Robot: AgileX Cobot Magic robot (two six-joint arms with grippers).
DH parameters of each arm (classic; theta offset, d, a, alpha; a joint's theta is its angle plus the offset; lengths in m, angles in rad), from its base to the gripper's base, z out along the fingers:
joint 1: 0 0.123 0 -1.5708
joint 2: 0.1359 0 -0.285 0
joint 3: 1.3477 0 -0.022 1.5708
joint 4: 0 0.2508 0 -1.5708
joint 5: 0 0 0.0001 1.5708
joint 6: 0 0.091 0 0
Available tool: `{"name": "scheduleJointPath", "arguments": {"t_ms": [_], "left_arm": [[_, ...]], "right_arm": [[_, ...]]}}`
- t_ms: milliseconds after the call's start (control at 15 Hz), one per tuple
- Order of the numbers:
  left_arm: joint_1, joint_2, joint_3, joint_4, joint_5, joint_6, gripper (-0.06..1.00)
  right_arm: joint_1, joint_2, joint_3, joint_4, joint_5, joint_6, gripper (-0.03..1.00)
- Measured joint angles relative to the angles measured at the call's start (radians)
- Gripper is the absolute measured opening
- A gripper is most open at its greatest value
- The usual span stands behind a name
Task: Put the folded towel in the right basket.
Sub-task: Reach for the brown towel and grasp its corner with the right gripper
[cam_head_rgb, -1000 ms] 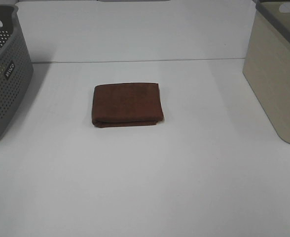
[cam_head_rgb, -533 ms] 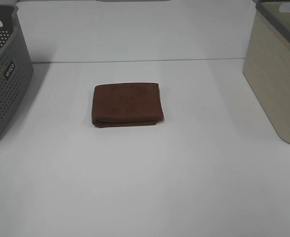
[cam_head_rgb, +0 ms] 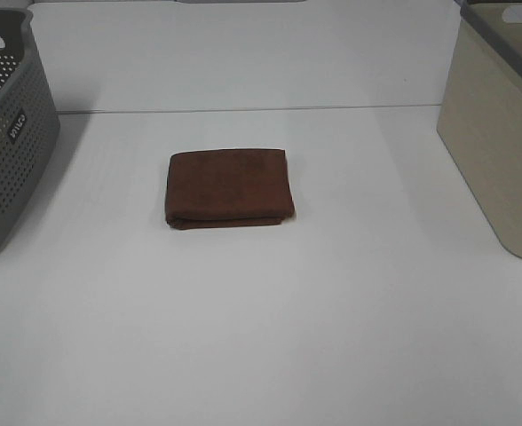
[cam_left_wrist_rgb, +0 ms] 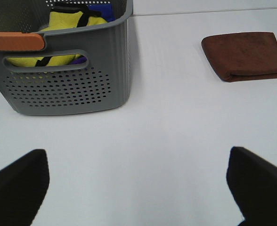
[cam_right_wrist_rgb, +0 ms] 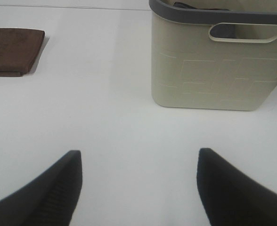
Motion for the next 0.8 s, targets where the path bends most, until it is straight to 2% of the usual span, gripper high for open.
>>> {"name": "scheduleJointPath", "arguments": {"t_ms": [800], "left_arm": [[0.000,0.000,0.000,0.000,0.000,0.000,0.97]], "right_arm": [[0.000,0.000,0.000,0.004,0.000,0.000,0.66]]}}
